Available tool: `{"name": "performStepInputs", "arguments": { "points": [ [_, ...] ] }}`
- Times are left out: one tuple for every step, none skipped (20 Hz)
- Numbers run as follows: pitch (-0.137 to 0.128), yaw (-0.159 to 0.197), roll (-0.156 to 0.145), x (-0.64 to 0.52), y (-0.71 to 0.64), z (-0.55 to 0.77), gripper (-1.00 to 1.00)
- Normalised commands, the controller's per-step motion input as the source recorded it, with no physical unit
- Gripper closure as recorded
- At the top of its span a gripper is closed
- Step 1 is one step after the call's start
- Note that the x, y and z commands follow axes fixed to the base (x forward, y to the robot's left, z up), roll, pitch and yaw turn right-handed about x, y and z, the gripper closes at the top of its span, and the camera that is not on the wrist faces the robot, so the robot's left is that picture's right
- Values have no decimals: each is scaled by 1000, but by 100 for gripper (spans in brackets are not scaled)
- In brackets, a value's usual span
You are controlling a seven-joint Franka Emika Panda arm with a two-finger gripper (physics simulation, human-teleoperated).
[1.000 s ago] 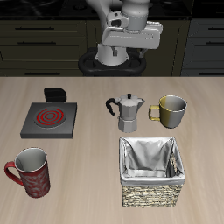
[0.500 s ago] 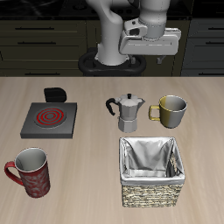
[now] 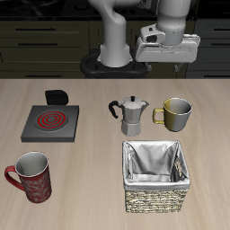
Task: Place the white and yellow mug in the basket
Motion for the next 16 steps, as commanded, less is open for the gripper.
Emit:
{"name": "performStepInputs", "arguments": {
  "points": [
    [-96, -1, -135, 241, 415, -107, -100],
    [-30, 35, 36, 263, 433, -236, -100],
    [0, 0, 0, 8, -67, 23, -100],
    [158, -26, -13, 326, 330, -420, -100],
    [12, 11, 9, 288, 455, -279, -100],
    [-26, 46, -1, 235, 284, -231, -100],
    [112, -78, -10, 266, 404, -457, -100],
    [23, 3, 33, 212, 445, -308, -100],
    [3, -1, -19, 65, 126, -154, -100],
    [36, -84, -48, 71, 315, -331, -100],
    [71, 23, 82, 109, 776, -520, -100],
    [-18, -5, -51, -56, 310, -187, -100],
    [3, -25, 48, -27, 472, -221, -100],
    [0, 0, 0, 0, 0, 0, -100],
    [-17, 34, 5, -93, 249, -105, -100],
    [2, -59, -62, -137, 442, -187, -100]
  ]
}}
